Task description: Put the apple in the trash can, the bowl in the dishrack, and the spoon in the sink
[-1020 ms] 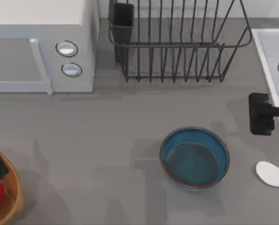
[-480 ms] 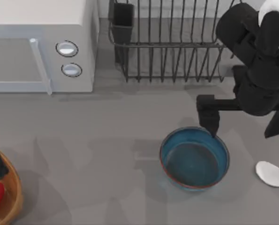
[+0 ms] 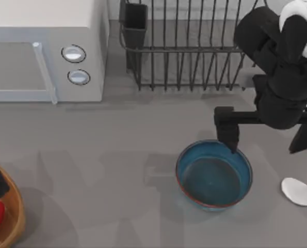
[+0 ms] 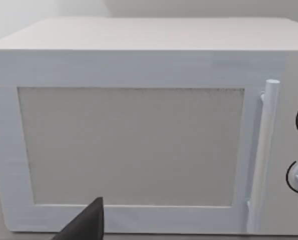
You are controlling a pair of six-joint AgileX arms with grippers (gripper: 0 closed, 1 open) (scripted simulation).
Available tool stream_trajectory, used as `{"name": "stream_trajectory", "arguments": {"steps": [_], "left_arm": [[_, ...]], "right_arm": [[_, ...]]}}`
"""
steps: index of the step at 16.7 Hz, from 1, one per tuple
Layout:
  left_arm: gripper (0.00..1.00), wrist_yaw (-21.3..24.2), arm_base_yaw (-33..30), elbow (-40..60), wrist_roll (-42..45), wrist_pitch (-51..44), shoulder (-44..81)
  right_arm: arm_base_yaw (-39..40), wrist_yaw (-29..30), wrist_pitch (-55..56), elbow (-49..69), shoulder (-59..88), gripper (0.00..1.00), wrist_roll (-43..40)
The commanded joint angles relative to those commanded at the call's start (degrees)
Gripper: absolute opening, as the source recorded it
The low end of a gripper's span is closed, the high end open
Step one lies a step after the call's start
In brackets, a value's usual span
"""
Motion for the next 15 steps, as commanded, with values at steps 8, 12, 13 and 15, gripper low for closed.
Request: {"name": "stream_trajectory", "arguments": {"steps": [8, 12, 13, 15], "left_arm": [[1.00, 0.0, 0.0, 0.0, 0.0, 0.0, 0.0], [1.00, 0.0, 0.0, 0.0, 0.0, 0.0, 0.0], [1.00, 0.0, 0.0, 0.0, 0.0, 0.0, 0.0], [1.00, 0.0, 0.0, 0.0, 0.0, 0.0, 0.0]], "right_arm": [[0.3, 0.0, 19.0, -12.8, 5.7, 1.00, 0.3], [0.4, 0.0, 20.9, -14.3, 6.5, 1.00, 0.4], [0.4, 0.0, 20.9, -14.3, 6.5, 1.00, 0.4], [0.4, 0.0, 20.9, -14.3, 6.5, 0.92, 0.4]]}}
